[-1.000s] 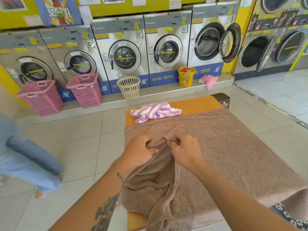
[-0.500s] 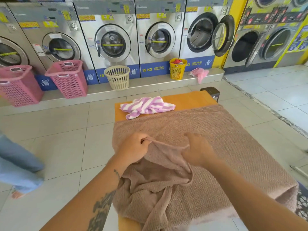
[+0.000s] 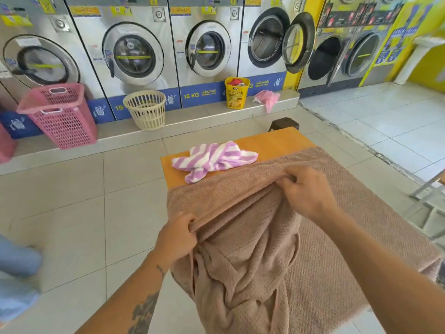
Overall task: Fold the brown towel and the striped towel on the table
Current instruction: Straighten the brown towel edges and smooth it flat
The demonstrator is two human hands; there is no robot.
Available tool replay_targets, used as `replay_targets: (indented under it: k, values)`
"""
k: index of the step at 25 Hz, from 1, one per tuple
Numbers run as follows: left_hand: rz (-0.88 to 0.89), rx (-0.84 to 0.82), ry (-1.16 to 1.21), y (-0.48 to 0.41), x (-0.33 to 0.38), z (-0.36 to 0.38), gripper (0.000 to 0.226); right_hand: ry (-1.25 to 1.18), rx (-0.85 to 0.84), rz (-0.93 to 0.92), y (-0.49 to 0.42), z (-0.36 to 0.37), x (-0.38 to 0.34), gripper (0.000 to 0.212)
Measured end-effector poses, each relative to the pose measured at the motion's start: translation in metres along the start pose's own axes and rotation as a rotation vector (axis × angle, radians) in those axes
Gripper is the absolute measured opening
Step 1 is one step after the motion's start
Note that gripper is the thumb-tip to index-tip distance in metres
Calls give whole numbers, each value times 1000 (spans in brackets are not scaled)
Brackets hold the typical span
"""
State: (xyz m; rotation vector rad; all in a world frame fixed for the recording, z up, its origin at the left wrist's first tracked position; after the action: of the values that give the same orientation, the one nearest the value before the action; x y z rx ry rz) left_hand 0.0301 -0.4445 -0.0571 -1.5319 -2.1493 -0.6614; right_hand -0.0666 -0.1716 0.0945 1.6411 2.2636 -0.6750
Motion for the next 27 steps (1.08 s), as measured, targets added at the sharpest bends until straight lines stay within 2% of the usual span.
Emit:
replay_targets:
  k: [2,5,8,11,13,15,17,19,20,22,24,27]
  values:
    - [-131,39,-55,-3,-35,-12,24,66,29,108,-5,-7,17,25]
    - [-315,119,-43,-18,-64,-45,22,119,64,232,-1,-13,35,29]
    - [-363,316,54,-33,-59,-83,20,243,51,298,4,-16,51,29]
    - [-219,537,204,-62,14,-113,27,344,-197,310,13,-1,59,18]
    - [-55,524,196,-89,79,-119,31,353,-396,310,16,13,61,14]
    - [144,437,209,-110,130,-112,33,284,-468,283,19,20,62,20]
    - [298,321,167,-118,174,-93,28,73,-407,267,23,13,61,29]
    - [448,285,54,-110,220,-79,21,-214,-290,304,30,-3,63,33]
    - [534,305,10,-104,242,-73,20,-275,-222,331,33,-14,67,33]
    - [681,350,-76,-100,281,-61,22,-183,-103,367,38,-38,81,29]
    - [691,363,-143,-106,313,-44,23,-27,-33,371,42,-60,100,31]
    - [494,266,-206,-115,352,-11,27,7,-11,387,52,-82,142,36]
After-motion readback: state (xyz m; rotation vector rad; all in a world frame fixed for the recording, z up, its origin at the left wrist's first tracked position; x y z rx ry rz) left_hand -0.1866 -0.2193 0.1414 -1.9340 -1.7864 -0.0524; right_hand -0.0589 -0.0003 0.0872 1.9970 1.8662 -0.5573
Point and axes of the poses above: each hand's wrist, its own y-axis away from the middle knuckle, its own z-axis out of the palm, x = y × z, the point moved 3 cm from there along -y, towards the middle knuckle, and after that the axes turned 4 degrees about y, right-handed, at the moved point
